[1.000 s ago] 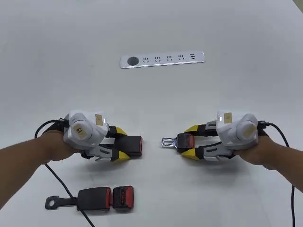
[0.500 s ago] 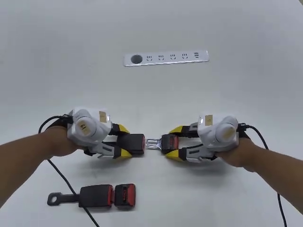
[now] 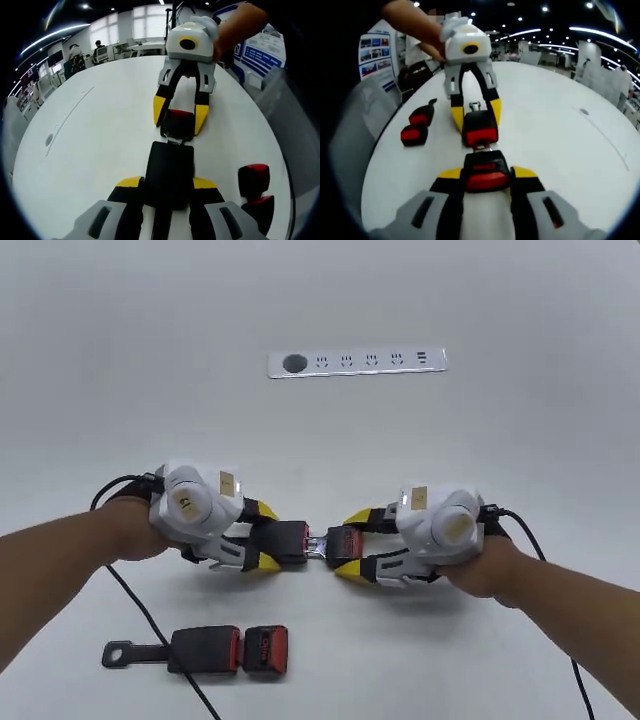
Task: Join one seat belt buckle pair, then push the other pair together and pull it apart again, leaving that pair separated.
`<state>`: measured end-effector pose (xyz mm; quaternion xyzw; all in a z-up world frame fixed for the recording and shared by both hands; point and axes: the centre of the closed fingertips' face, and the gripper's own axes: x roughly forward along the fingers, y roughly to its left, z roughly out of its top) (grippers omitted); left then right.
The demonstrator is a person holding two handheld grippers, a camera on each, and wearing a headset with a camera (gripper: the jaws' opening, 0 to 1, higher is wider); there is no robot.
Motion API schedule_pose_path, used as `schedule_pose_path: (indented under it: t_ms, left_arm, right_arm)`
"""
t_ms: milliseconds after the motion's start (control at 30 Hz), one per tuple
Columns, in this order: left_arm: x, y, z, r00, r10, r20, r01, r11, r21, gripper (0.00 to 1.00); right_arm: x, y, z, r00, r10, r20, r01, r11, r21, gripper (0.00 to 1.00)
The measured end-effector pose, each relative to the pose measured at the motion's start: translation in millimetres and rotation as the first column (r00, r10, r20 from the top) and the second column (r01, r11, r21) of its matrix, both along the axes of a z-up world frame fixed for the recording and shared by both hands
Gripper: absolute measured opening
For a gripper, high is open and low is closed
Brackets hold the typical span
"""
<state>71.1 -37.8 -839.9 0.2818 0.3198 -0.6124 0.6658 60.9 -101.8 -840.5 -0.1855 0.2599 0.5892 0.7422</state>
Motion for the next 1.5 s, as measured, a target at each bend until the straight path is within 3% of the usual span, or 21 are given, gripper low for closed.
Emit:
schedule_pose_path:
  t_ms: [333,600,667,800,1500]
  left_arm:
    - [-2.0,-3.6,1.3,0.998,-0.058,0.004,0.058,0.998,0.020,0.34]
    - [-1.6,-3.7,1.6,0.997,-0.071,0.004,0.071,0.997,0.017,0.34]
    - [-1.7,-3.6,1.4,0.997,-0.075,0.005,0.075,0.997,0.024,0.34]
    - [-1.1,-3.0,0.7,0.997,-0.077,0.006,0.077,0.997,0.024,0.34]
    - [-4.6,-6.8,5.1,0.992,-0.128,0.001,0.128,0.991,0.034,0.35]
  right_arm:
    - [1.0,2.5,0.6,0.999,0.014,-0.035,-0.015,0.999,-0.040,0.35]
    - [2.7,16.8,0.0,1.000,0.022,-0.022,-0.023,0.997,-0.072,0.35]
    - [4.2,15.4,0.2,0.998,-0.004,-0.057,-0.001,0.997,-0.074,0.35]
    - [3.3,18.0,0.6,0.999,0.020,-0.045,-0.025,0.992,-0.124,0.35]
    - [4.4,18.0,-0.4,0.998,0.060,-0.030,-0.065,0.976,-0.210,0.35]
